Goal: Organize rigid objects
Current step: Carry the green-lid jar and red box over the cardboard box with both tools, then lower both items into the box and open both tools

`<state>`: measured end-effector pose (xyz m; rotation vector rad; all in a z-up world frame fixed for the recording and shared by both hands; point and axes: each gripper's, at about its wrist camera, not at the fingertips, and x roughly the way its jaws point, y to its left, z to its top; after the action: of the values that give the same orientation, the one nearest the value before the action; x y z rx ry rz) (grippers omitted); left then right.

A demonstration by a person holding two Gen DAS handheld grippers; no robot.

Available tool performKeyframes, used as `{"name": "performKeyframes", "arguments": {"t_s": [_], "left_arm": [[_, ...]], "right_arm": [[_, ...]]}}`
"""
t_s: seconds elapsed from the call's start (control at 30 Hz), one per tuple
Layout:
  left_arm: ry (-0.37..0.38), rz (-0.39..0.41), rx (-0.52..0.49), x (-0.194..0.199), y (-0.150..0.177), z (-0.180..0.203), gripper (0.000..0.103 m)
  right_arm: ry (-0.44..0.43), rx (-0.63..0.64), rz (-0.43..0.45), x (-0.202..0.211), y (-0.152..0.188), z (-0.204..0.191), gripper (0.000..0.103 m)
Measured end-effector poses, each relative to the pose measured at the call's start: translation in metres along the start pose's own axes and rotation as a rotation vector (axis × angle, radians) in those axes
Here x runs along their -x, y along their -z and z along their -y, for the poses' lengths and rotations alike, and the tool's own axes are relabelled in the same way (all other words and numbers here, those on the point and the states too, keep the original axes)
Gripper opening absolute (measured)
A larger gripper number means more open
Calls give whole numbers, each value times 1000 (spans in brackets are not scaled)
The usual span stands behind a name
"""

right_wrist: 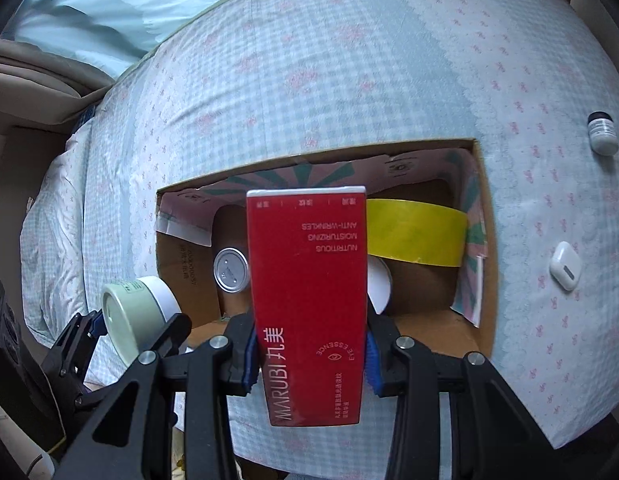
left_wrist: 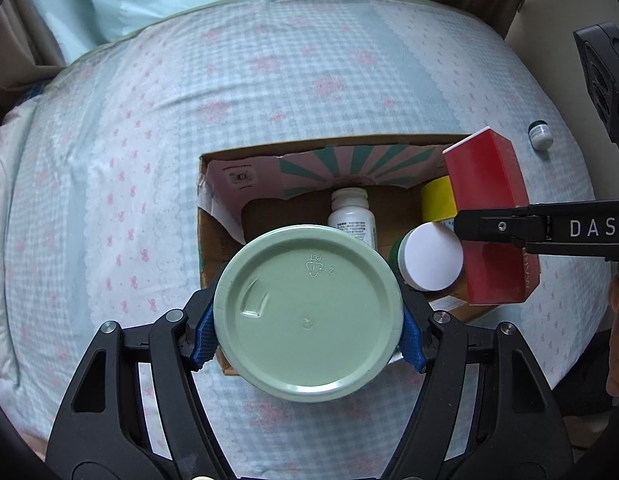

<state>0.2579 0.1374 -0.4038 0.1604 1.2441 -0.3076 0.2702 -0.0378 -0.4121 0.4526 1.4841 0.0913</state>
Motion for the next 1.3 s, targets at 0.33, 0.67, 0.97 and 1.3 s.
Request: {"name": "performKeyframes", "arguments": {"t_s": [0.33, 0.67, 0.97, 1.3], "left_arm": [[-13, -26, -42, -39, 5, -4, 68], [-8, -49, -65, -38, 11, -8, 103], [-6, -53, -61, -21, 21, -26, 103], [-22, -44, -20, -2, 23, -25, 103]], "right_arm": [[-26, -27, -9, -44, -7, 3, 38], [-25, 17, -8, -46, -19, -15, 97], [4, 9, 3, -30, -4, -4, 103], [26, 49, -6, -10, -3, -8, 103]]}}
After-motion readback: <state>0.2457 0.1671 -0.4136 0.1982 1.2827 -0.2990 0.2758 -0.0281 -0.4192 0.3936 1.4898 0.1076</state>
